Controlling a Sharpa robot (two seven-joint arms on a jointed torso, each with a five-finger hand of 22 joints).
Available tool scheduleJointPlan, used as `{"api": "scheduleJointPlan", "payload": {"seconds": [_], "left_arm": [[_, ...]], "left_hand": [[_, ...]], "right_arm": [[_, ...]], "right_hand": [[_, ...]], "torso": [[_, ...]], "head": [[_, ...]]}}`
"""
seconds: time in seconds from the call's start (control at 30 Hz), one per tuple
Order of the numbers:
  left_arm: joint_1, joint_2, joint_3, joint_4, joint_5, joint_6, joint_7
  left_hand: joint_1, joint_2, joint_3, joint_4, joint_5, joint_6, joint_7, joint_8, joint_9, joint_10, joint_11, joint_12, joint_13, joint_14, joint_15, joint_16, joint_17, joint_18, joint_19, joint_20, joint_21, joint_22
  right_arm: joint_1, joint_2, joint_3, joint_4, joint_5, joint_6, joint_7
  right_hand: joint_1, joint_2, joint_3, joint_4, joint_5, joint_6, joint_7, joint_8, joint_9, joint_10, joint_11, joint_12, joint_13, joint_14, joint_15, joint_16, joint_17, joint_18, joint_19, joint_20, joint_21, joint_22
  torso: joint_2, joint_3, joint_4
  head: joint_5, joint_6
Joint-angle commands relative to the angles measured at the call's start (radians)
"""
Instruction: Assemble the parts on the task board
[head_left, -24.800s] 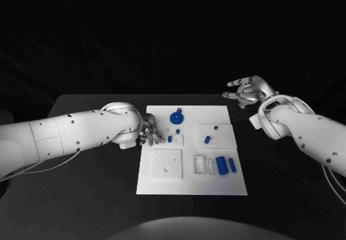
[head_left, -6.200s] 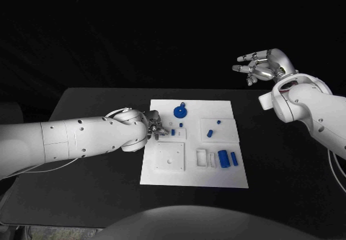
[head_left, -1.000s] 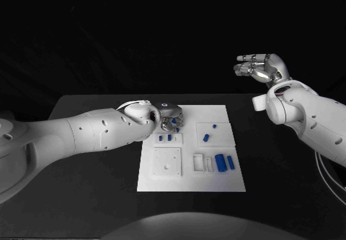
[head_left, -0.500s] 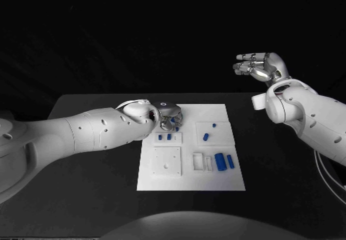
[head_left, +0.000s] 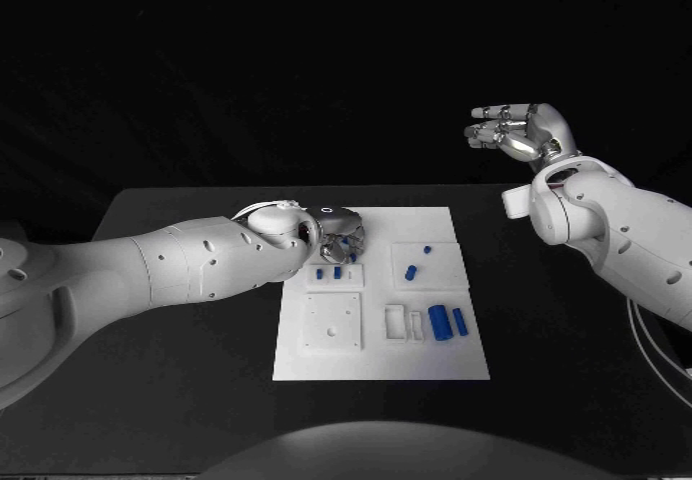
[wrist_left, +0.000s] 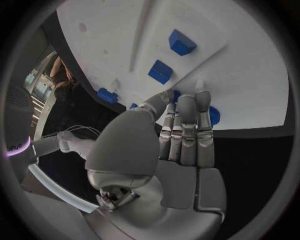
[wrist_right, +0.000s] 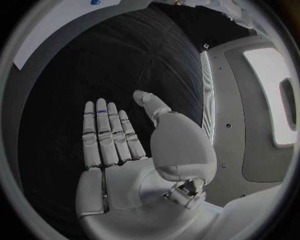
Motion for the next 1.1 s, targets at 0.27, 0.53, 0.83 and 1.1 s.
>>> {"api": "scheduleJointPlan", "payload": {"seconds": [0.27,0.53,0.83,1.1], "left_arm": [[-0.004,0.009,0.000,-0.009,0.004,0.008,-0.013],[-0.006,0.013,0.000,-0.016,0.004,0.009,-0.017],[-0.007,0.014,0.000,-0.016,0.002,0.006,-0.020],[-0.008,0.012,0.001,-0.017,0.009,-0.029,-0.020]], "left_hand": [[0.005,-0.003,-0.004,-0.001,-0.002,-0.010,0.002,-0.004,-0.001,-0.001,0.002,-0.004,-0.001,0.005,0.007,0.003,0.002,0.016,-0.005,0.004,0.002,0.020],[0.009,0.012,0.007,0.004,-0.003,0.023,0.013,-0.003,-0.001,0.031,-0.002,-0.004,-0.001,0.010,0.008,0.007,0.003,0.020,-0.003,0.005,0.009,0.021],[0.019,0.039,-0.017,0.006,-0.009,0.084,0.009,-0.002,0.001,0.110,-0.020,-0.004,0.000,0.031,0.003,0.015,0.006,0.019,0.001,0.002,0.019,0.020],[0.028,0.072,-0.064,-0.003,-0.011,0.124,-0.001,-0.003,0.002,0.152,-0.037,-0.003,0.001,0.060,-0.008,0.012,0.011,0.013,0.013,-0.009,0.024,0.018]], "right_arm": [[0.000,0.001,0.000,0.003,-0.005,0.001,0.006],[0.000,0.000,0.000,0.004,-0.005,0.002,0.006],[0.000,0.001,0.000,0.008,-0.005,0.004,0.006],[0.000,0.001,0.000,0.009,-0.005,0.005,0.007]], "right_hand": [[0.011,-0.001,-0.006,0.000,0.005,-0.001,0.000,-0.005,-0.001,-0.009,0.001,-0.004,-0.002,-0.003,0.002,-0.004,-0.001,0.002,-0.008,-0.002,0.001,-0.001],[0.011,-0.001,-0.006,0.000,0.005,-0.001,0.000,-0.005,-0.001,-0.009,0.001,-0.004,-0.002,-0.003,0.002,-0.004,-0.001,0.002,-0.008,-0.002,0.001,-0.001],[0.009,0.001,-0.010,0.000,0.005,0.002,0.000,-0.005,-0.001,-0.009,0.001,-0.004,-0.002,-0.004,0.003,-0.004,-0.001,0.002,-0.009,-0.002,0.001,-0.001],[0.009,0.001,-0.010,0.000,0.005,0.002,0.000,-0.005,-0.001,-0.009,0.001,-0.004,-0.002,-0.004,0.003,-0.004,-0.001,0.002,-0.009,-0.002,0.001,-0.001]], "torso": [[0.000,-0.0003,-0.0010],[0.001,-0.0003,-0.0003],[-0.001,0.0002,0.0005],[0.000,-0.0003,0.0001]], "head": [[-0.002,-0.003],[-0.004,-0.006],[-0.004,-0.008],[-0.004,-0.007]]}}
